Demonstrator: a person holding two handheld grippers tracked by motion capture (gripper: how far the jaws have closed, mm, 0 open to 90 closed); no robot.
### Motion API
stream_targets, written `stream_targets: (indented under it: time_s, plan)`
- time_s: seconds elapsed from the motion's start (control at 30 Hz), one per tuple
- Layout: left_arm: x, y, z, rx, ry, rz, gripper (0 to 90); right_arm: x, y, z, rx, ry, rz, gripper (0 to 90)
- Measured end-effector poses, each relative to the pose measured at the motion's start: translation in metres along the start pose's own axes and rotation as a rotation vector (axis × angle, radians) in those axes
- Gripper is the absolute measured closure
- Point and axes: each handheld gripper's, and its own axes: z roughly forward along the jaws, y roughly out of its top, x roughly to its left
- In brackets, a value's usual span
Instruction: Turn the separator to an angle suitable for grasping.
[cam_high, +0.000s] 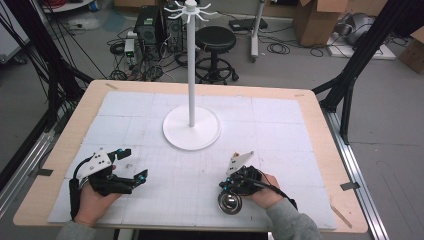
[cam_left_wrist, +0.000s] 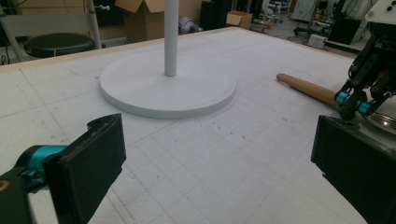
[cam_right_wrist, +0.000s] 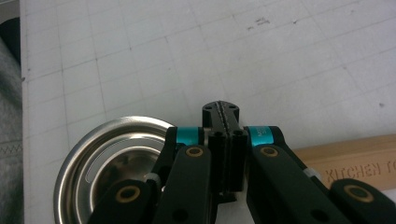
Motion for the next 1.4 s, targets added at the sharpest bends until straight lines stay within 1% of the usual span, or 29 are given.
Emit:
stream_targets:
  time_s: [0.33, 0.37, 0.43, 0.6, 0.73, 0.93, 1.1, 1.13, 1.2, 1.27, 1.33, 1.4]
  plan:
    - [0.000, 0.000, 0.000, -0.001, 0.001, 0.004, 3.7, 0.001, -0.015, -0.011, -0.006, 0.004, -0.005, 90.0]
    - [0.000, 0.000, 0.000, -0.001, 0.001, 0.003, 3.7, 0.002, -0.016, -0.012, 0.000, 0.006, 0.002, 90.0]
    - [0.000, 0.000, 0.000, 0.000, 0.000, 0.003, 3.7, 0.002, -0.019, -0.014, -0.006, 0.003, -0.007, 90.0]
    - [0.000, 0.000, 0.000, 0.000, 0.000, 0.004, 3.7, 0.004, -0.026, -0.020, 0.004, 0.008, 0.002, 90.0]
    - [0.000, 0.000, 0.000, -0.004, 0.000, 0.003, 3.7, 0.003, -0.031, -0.025, 0.003, 0.010, -0.003, 90.0]
    - [0.000, 0.000, 0.001, -0.001, 0.002, 0.004, 3.7, 0.005, -0.041, -0.032, 0.006, 0.016, 0.017, 90.0]
    - [0.000, 0.000, 0.001, -0.007, 0.002, 0.001, 3.7, 0.003, -0.044, -0.033, -0.018, 0.027, 0.038, 90.0]
    - [0.000, 0.000, 0.001, -0.008, 0.002, 0.002, 3.7, 0.002, -0.045, -0.033, -0.031, 0.035, 0.043, 90.0]
    - [0.000, 0.000, 0.002, -0.013, 0.002, -0.002, 3.7, 0.001, -0.046, -0.036, -0.052, 0.026, 0.050, 90.0]
    - [0.001, 0.000, 0.002, -0.012, 0.002, -0.001, 3.7, -0.001, -0.046, -0.042, -0.089, 0.022, 0.063, 90.0]
    - [0.001, 0.000, 0.003, -0.009, 0.001, -0.001, 3.7, -0.006, -0.048, -0.050, -0.124, 0.002, 0.083, 90.0]
    - [0.001, 0.000, 0.003, -0.013, 0.001, -0.001, 3.7, -0.012, -0.052, -0.058, -0.145, -0.038, 0.104, 90.0]
